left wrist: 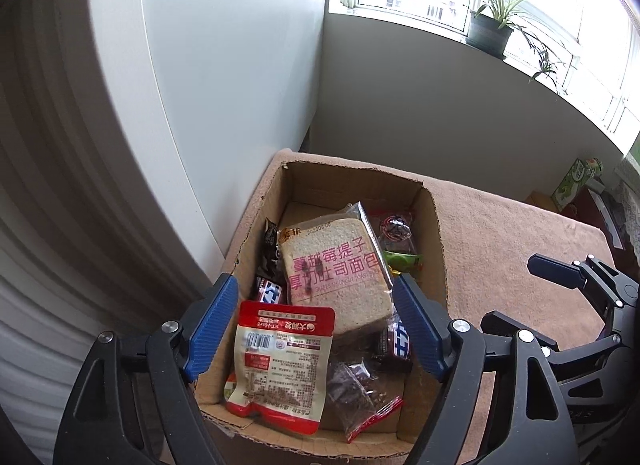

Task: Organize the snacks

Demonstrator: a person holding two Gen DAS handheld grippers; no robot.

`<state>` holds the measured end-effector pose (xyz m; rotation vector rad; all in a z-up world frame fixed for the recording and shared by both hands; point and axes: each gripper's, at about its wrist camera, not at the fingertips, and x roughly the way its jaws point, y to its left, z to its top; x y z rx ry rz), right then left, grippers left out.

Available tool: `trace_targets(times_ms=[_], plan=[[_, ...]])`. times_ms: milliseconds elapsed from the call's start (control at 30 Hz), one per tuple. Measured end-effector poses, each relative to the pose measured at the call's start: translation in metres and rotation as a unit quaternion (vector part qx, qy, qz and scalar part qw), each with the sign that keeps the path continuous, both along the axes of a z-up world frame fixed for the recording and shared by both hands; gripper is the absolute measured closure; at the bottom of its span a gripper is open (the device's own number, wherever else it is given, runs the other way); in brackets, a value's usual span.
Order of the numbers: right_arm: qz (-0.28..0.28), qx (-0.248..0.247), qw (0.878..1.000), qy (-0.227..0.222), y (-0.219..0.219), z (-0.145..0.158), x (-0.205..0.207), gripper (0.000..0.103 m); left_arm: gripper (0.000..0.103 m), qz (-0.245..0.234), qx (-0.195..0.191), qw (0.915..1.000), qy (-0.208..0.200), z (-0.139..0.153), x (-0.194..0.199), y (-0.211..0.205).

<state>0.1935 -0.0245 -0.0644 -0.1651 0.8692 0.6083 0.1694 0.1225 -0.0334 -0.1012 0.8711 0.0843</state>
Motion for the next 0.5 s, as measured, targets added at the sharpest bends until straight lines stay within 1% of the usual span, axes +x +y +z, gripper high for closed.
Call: trace_targets(times_ms=[100, 200, 333, 400, 433, 500], plan=[[-0.006, 0.006, 1.0, -0.006, -0.007, 0.001, -0.013, 0.015, 0.023, 0.009, 0.002, 0.9999, -0.006, -0.001, -0.017, -0.001], [-0.01, 0.008, 1.0, -0.016, -0.013, 0.006, -0.027, 0.015, 0.023, 0.019, -0.01, 0.9995, -0.025, 0.001, -0.037, 0.0], [-0.02, 0.016, 0.999, -0.033, -0.019, 0.015, -0.045, 0.015, 0.023, 0.037, 0.005, 0.9983, -0.045, 0.005, -0.06, -0.004], [-0.025, 0.023, 0.999, -0.043, -0.022, 0.02, -0.056, 0.014, 0.023, 0.049, -0.002, 0.9971, -0.058, 0.007, -0.073, -0.004], [-0.029, 0.026, 0.998, -0.049, -0.023, 0.022, -0.063, 0.013, 0.023, 0.054, -0.006, 0.9964, -0.065, 0.008, -0.079, -0.005], [-0.036, 0.03, 0.997, -0.062, -0.025, 0.023, -0.073, 0.004, 0.023, 0.066, -0.014, 0.9948, -0.076, 0.009, -0.092, -0.007]])
